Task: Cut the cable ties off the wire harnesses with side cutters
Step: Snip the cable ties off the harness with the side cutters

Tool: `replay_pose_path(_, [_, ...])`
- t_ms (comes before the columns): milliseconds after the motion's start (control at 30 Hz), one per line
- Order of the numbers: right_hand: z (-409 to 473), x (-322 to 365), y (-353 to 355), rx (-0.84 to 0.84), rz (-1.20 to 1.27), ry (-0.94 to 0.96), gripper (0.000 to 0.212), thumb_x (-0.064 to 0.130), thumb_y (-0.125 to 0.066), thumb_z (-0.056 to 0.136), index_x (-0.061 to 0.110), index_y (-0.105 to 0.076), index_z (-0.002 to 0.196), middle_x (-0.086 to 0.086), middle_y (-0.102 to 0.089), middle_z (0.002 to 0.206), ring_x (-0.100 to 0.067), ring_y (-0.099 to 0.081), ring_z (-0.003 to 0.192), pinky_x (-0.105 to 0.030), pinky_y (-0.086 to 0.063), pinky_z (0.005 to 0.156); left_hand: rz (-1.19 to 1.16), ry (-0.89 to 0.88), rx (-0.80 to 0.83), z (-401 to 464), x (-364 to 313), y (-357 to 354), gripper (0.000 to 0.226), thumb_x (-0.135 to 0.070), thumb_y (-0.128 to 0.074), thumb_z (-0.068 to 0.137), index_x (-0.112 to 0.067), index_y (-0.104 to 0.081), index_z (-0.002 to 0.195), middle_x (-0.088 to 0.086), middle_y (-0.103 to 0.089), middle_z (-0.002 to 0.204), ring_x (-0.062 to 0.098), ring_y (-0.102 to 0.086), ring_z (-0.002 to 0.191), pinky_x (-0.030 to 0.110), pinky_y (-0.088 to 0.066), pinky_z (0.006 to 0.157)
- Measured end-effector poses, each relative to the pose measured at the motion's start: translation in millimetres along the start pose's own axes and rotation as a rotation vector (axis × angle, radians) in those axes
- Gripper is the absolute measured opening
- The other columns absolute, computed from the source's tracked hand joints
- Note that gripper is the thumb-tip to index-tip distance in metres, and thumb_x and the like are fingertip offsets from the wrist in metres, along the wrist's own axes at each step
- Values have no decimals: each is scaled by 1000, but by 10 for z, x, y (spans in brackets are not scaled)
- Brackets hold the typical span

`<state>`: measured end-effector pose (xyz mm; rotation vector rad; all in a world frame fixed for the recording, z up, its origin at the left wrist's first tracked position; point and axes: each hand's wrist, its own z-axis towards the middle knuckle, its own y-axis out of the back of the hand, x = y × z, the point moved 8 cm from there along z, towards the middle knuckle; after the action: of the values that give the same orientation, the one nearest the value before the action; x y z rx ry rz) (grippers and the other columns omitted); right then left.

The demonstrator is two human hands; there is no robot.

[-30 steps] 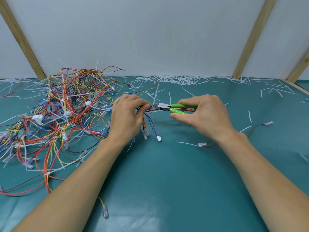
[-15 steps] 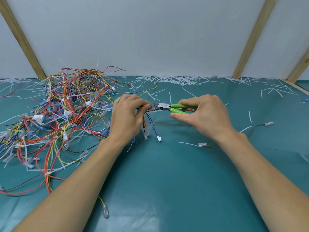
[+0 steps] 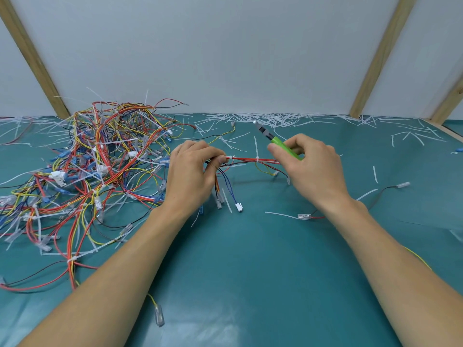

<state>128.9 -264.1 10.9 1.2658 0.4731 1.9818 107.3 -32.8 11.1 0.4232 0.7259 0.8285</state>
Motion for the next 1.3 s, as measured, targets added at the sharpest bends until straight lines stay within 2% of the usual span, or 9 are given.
replay_pose_path(167, [2,-33,-43,10,19,-32,39,61,-47,100,25,-60,99,7,-74,88,-27,-70,82,-43,-52,85,-3,-2,5,2,4,-4,9,-19,-70,93,-16,-77,90,-5,-66,81,24,-56,84,51,-47,84])
replay_pose_path(333, [-45,-13,-109,25,-9,-15,30,53,-49,101,24,-55,103,3,-72,90,-30,-64,85,-41,-45,74,-5,2,9,3,20,-17,9,-20,-69,94,-16,-77,91,-4,-66,82,24,-56,85,51,-47,84])
replay_pose_path(467, [-48,-25,-166,70,-59,-31,9,33,-54,96,27,-53,102,5,-74,98,-32,-63,88,-44,-49,77,-15,-1,10,4,24,-21,9,-19,-69,94,-16,-77,91,-3,-66,82,24,-55,84,51,-47,83])
replay_pose_path(567, [-56,-27,-200,106,-82,-39,12,22,-56,93,29,-52,103,10,-76,100,-29,-65,94,-46,-52,80,-50,-6,23,3,9,-35,10,-19,-68,94,-15,-77,92,-2,-67,84,25,-55,85,50,-46,84])
replay_pose_path(767, [-56,-63,-203,103,-53,-83,14,35,-63,94,27,-54,102,11,-73,97,-26,-65,94,-45,-52,81,-139,-10,43,-1,-33,-49,14,-20,-64,95,-13,-76,95,-2,-65,87,24,-55,88,48,-45,85])
replay_pose_path(1000, [-73,-20,-151,58,-10,-104,14,31,-67,91,27,-56,100,13,-73,94,-25,-66,90,-44,-52,82,-134,5,57,-9,-44,-54,12,-13,-64,97,-13,-76,100,-4,-64,91,25,-57,92,49,-45,88])
replay_pose_path(1200, [-105,68,-108,34,56,-106,15,28,-70,88,27,-59,98,13,-74,90,-24,-67,90,-45,-53,85,-140,-6,34,-18,-116,-29,19,-3,-63,92,-15,-75,101,-5,-65,93,19,-57,93,45,-46,90])
replay_pose_path(1300, [-124,120,-97,25,78,-90,16,28,-71,87,27,-58,96,14,-74,88,-23,-69,87,-45,-53,85,-149,-21,38,-17,-170,-23,17,-5,-64,89,-14,-74,99,-6,-67,94,17,-58,94,43,-46,90])
